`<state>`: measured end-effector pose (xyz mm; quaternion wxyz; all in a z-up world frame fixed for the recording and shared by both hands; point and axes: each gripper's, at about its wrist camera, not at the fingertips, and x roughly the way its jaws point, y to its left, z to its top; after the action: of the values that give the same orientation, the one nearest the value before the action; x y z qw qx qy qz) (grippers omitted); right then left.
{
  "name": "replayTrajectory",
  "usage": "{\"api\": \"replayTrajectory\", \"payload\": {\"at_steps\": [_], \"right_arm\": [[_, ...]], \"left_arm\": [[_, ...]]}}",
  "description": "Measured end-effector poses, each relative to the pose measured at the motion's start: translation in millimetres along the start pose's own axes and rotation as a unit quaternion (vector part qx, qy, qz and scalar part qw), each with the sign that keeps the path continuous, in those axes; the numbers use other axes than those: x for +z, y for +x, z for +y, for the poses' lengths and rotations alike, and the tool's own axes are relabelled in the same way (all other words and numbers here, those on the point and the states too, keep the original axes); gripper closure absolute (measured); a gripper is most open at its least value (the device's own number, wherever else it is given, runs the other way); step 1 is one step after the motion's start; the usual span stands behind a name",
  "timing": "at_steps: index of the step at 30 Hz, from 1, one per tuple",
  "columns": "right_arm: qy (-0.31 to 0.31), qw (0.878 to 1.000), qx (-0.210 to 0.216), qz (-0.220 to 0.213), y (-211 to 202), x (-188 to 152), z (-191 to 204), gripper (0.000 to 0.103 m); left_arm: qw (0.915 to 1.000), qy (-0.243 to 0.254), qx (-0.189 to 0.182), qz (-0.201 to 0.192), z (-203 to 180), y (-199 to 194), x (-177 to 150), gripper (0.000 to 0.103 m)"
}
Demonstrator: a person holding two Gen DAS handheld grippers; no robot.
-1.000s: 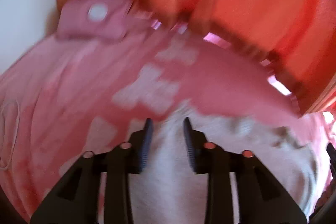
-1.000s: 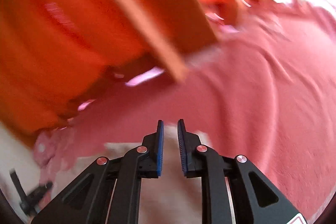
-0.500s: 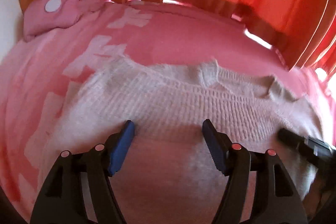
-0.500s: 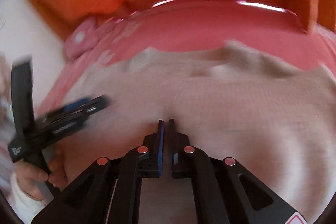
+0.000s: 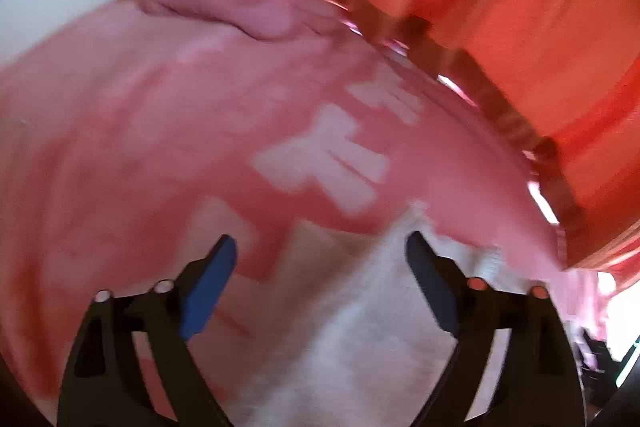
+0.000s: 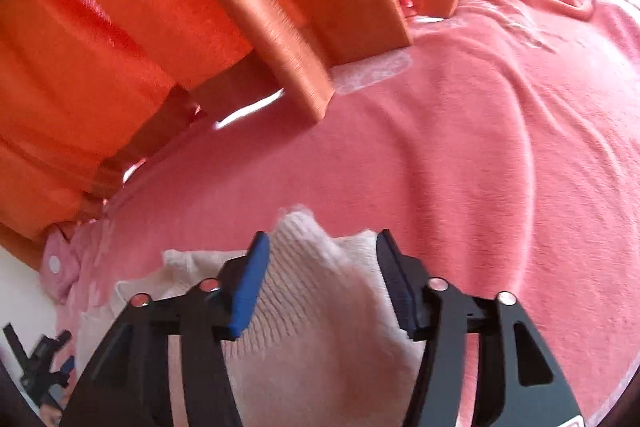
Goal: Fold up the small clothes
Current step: 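Open both tools and release the folded sweater, then grasp the folded sweater edge with both tools again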
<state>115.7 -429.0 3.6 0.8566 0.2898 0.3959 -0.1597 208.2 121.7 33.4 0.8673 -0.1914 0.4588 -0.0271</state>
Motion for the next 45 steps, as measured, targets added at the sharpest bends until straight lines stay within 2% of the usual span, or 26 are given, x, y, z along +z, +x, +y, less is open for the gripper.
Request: {"api": "replayTrajectory", "payload": {"at_steps": [4,5,6,7,8,9,10,12,14,16,18,19,20,22,23,24,26,27,32,34,35,36,37,42,43,45], "right_arm": [[-0.025,0.999,-0.014,0.031,25,-11,16,0.045],[-0.032,0.999,-0.015,0.028,25,-12,19,0.052],[-0.036,0.999,-0.004,0.025,22,-12,19,0.06],[-0.037,0.999,0.008,0.025,20,-11,23,0.086],[-0.032,0.999,0.017,0.018,15,-11,23,0.093],[-0.025,0.999,0.033,0.001,6,-9,20,0.093],[-0.018,0.998,0.055,-0.021,-5,-6,20,0.094],[-0.005,0.99,0.111,-0.082,-37,-1,18,0.094],[0.005,0.987,0.12,-0.111,-49,2,13,0.095],[0.005,0.996,0.054,-0.064,-19,2,2,0.095],[0.014,1.0,0.003,0.019,23,-5,-12,0.095],[0.022,0.999,0.008,0.038,35,-9,-18,0.095],[0.025,0.999,0.014,0.028,32,-8,-19,0.095],[0.019,0.999,0.015,0.024,25,-5,-15,0.093],[0.021,0.999,0.014,0.022,24,-6,-14,0.09],[0.02,0.999,0.013,0.025,24,-6,-13,0.087],[0.011,1.0,0.008,0.022,25,-9,-10,0.086],[0.008,1.0,0.006,0.022,25,-9,-9,0.085],[0.015,0.999,0.03,0.037,26,-11,-9,0.055],[-0.002,0.999,0.02,0.04,29,-13,-6,0.055],[-0.018,0.999,0.012,0.037,29,-14,-2,0.056],[-0.028,0.999,0.012,0.033,27,-16,0,0.063],[-0.038,0.999,0.021,0.027,24,-17,5,0.094],[-0.018,0.991,0.094,-0.088,-26,-5,6,0.094],[-0.011,0.992,0.085,-0.09,-23,-4,2,0.094],[0.003,0.999,0.035,-0.028,10,-5,-11,0.094]], "left_arm": [[0.999,0.033,0.0,0.031,-23,19,-11,0.013],[0.9986,0.038,0.002,0.036,-25,22,-13,0.014],[0.9982,0.046,0.007,0.038,-28,24,-14,0.024],[0.9977,0.057,0.011,0.037,-30,24,-15,0.034],[0.9969,0.07,0.017,0.033,-32,22,-16,0.053],[0.9965,0.079,0.02,0.02,-34,17,-15,0.076],[0.9969,0.077,0.014,0.011,-33,12,-14,0.086],[0.9976,0.06,-0.028,-0.019,-31,-3,-4,0.089],[0.9953,0.066,-0.022,-0.068,-32,-18,2,0.103],[0.994,0.079,0.016,-0.073,-32,-9,7,0.103],[0.9969,0.065,0.036,-0.026,-21,18,7,0.103],[0.9982,0.052,0.03,0.0,-16,28,6,0.103],[0.9986,0.045,0.023,0.011,-13,32,6,0.103],[0.999,0.044,0.001,0.009,-16,24,7,0.103],[0.9988,0.048,-0.011,0.003,-20,17,8,0.094],[0.9985,0.051,-0.02,0.0,-23,13,7,0.066],[0.9983,0.052,-0.022,-0.012,-28,7,4,0.028],[0.9982,0.056,-0.017,-0.015,-31,8,3,0.027],[0.9965,0.079,0.003,0.026,-33,31,-1,0.032],[0.9955,0.089,0.009,0.033,-34,37,-3,0.042],[0.9949,0.096,0.008,0.031,-35,35,-4,0.057],[0.9938,0.106,-0.007,0.031,-39,34,-4,0.083],[0.9936,0.106,-0.025,0.031,-42,31,-4,0.092],[0.9901,0.133,-0.022,-0.038,-61,7,0,0.094],[0.9901,0.134,-0.018,-0.039,-61,9,1,0.094],[0.9908,0.134,0.006,-0.015,-57,28,1,0.094]]}}
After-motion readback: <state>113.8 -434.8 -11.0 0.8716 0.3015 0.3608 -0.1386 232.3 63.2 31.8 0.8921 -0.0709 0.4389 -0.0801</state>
